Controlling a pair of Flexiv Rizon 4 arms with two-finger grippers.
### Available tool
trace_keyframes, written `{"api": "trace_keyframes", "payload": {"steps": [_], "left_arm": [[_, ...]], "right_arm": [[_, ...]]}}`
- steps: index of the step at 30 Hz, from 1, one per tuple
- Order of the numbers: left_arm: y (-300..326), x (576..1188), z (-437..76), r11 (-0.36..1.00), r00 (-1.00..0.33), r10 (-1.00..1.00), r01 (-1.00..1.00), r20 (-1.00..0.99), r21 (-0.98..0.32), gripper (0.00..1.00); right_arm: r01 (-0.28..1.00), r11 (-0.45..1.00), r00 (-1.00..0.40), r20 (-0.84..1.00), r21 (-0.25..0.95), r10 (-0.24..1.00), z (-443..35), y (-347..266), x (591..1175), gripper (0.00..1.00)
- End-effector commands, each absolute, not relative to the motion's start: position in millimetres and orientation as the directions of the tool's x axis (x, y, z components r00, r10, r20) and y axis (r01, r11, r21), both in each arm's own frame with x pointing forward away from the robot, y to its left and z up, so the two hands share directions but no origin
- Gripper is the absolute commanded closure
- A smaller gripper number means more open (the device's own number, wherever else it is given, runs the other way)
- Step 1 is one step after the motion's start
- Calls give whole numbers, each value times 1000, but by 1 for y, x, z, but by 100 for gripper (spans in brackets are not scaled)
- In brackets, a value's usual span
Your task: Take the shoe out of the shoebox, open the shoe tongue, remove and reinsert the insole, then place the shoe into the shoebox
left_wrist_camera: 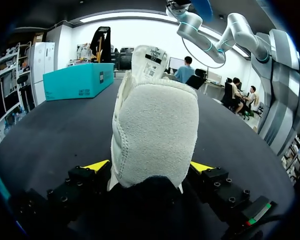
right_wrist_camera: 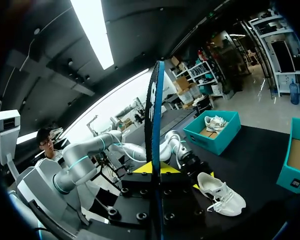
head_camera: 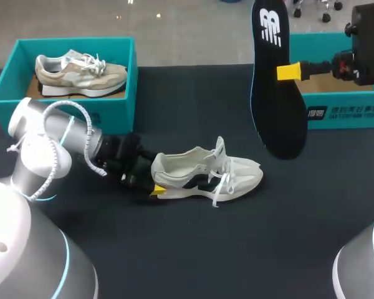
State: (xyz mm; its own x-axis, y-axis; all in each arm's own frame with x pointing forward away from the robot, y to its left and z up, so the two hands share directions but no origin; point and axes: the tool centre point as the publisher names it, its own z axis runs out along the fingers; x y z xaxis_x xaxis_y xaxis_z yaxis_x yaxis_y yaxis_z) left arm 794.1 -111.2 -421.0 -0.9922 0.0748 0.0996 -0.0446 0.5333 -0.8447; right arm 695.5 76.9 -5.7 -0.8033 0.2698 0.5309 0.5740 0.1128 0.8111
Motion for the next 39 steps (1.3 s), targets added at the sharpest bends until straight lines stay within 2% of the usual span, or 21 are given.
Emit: {"api": "trace_keyframes", "payload": {"steps": [1, 16, 32, 39], "left_arm": [[-108, 794, -408, 607, -990, 82, -40, 113, -794, 0], [-105, 793, -406, 602, -991, 82, -39, 110, -798, 0], [-96, 790, -383, 772, -988, 67, -35, 136, -634, 0], [-92, 790, -370, 852, -987, 73, -14, 144, -523, 0]], "right_arm": [[576, 114, -802, 532, 810, 272, -6, 78, 696, 100], [576, 114, -802, 532, 810, 272, -6, 78, 696, 100], [576, 114, -802, 532, 810, 272, -6, 78, 696, 100], [576, 114, -802, 532, 810, 272, -6, 78, 696, 100]]}}
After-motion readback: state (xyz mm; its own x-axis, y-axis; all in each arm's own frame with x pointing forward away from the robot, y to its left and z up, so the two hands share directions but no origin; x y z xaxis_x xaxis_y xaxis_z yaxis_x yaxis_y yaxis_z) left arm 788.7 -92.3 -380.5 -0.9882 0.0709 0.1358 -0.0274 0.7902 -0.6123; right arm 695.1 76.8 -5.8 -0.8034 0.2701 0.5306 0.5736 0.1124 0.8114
